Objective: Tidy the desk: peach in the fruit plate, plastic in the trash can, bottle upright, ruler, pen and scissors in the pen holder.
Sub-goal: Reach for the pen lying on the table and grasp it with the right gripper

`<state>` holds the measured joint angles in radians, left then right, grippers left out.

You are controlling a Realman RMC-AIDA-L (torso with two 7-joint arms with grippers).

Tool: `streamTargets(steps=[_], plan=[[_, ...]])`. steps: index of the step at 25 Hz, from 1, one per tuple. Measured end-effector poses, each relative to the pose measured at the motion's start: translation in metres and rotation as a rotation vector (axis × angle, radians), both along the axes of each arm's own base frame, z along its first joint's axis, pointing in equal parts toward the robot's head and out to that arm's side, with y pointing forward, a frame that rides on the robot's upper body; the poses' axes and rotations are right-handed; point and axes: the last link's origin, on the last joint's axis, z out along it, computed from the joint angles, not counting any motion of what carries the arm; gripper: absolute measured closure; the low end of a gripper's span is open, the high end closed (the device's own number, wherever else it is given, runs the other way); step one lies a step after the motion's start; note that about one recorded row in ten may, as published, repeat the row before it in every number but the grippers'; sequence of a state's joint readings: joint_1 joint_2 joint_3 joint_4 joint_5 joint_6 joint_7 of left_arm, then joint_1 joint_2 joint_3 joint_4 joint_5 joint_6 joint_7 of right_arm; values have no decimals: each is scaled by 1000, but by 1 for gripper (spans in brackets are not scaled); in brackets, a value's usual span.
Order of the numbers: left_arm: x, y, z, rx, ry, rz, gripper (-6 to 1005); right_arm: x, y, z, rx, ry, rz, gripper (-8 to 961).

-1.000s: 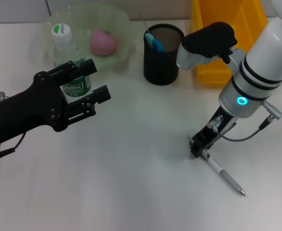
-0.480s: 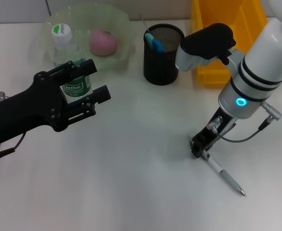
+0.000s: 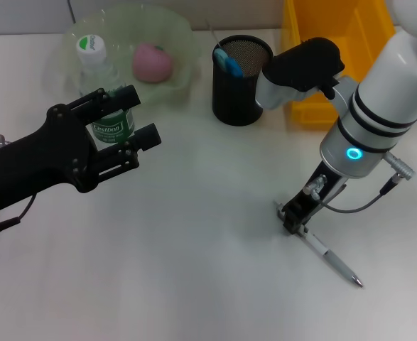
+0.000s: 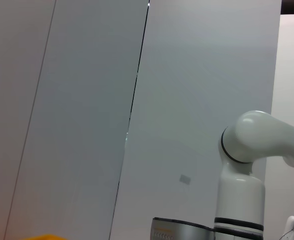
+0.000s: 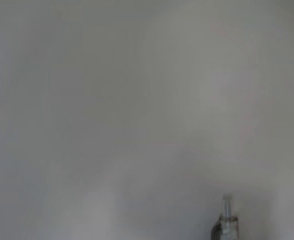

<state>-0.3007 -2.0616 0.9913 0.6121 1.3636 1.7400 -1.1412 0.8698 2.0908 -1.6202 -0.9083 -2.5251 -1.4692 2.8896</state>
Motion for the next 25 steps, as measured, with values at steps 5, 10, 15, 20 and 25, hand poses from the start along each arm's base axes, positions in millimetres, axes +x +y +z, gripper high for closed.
streamTargets(steps=[5, 10, 15, 20, 25], plan=[[0, 0, 0, 0, 0, 1, 299, -4, 1, 1, 7, 11, 14, 790], [-1, 0, 0, 2, -1, 4, 299, -8, 1, 3, 22, 33, 34, 848], [-1, -1, 1, 1, -4, 0, 299, -7, 1, 3, 28, 38, 37, 857], [-1, -1, 1, 1, -5, -1, 299, -10, 1, 6, 28, 45, 38, 851], [-1, -1, 1, 1, -5, -1, 298, -6, -3, 7, 12, 30, 17, 812]])
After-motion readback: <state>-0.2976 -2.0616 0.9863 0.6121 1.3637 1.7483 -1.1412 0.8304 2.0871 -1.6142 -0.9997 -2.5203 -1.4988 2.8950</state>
